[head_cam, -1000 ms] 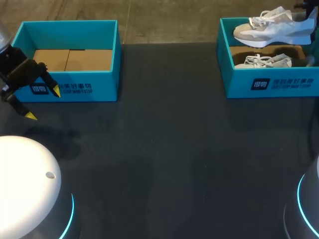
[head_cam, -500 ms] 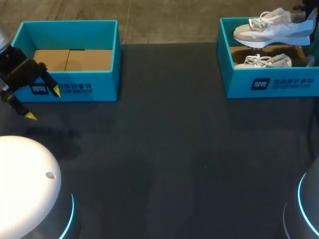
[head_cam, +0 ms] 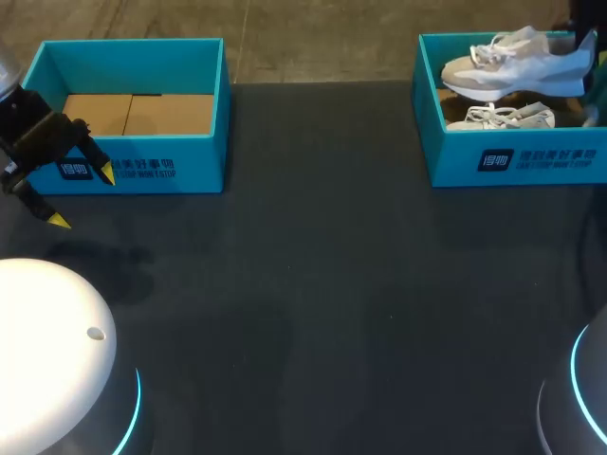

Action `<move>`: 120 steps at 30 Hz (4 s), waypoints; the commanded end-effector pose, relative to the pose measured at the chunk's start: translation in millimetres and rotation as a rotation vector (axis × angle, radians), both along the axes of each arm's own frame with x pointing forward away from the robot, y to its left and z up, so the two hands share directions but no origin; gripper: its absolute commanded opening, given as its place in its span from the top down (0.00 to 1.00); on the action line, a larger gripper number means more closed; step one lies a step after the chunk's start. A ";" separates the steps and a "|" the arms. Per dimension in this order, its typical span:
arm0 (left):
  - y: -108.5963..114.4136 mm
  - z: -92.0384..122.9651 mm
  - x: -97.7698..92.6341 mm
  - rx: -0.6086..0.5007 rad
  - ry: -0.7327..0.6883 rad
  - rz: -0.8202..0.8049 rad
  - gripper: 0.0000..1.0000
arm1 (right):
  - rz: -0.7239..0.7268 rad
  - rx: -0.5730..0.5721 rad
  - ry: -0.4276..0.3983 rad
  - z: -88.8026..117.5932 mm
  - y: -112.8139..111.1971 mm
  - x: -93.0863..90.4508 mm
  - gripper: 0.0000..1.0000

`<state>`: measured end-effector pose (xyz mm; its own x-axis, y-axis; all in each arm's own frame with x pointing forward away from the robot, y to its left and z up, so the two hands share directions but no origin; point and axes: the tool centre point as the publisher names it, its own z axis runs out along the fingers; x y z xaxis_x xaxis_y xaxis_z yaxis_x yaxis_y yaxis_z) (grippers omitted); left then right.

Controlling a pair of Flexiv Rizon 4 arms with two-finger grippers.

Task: Take the shoe out of the shoebox, open the shoe tongue, remove and reinsert the insole, then place the shoe into the shoebox

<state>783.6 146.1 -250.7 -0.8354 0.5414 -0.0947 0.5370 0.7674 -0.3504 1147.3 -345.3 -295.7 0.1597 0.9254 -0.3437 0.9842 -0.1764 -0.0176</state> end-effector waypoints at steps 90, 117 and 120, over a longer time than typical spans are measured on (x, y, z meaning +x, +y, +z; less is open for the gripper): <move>-0.1 0.5 -0.8 0.004 -0.001 0.001 0.00 | 0.057 0.110 0.094 -76.8 10.1 24.4 0.33; -0.1 0.5 -0.8 0.004 -0.001 0.001 0.00 | 0.102 0.237 0.082 12.0 44.2 3.3 0.00; -0.1 0.5 -0.8 0.004 -0.001 0.001 0.00 | 0.112 0.247 0.081 24.9 53.5 -6.0 0.00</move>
<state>783.6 146.1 -250.7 -0.8354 0.5414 -0.0947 0.5370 0.7674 -0.3504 1151.1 -296.2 -287.4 0.0357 0.9937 -0.1063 0.9893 -0.0502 -0.1371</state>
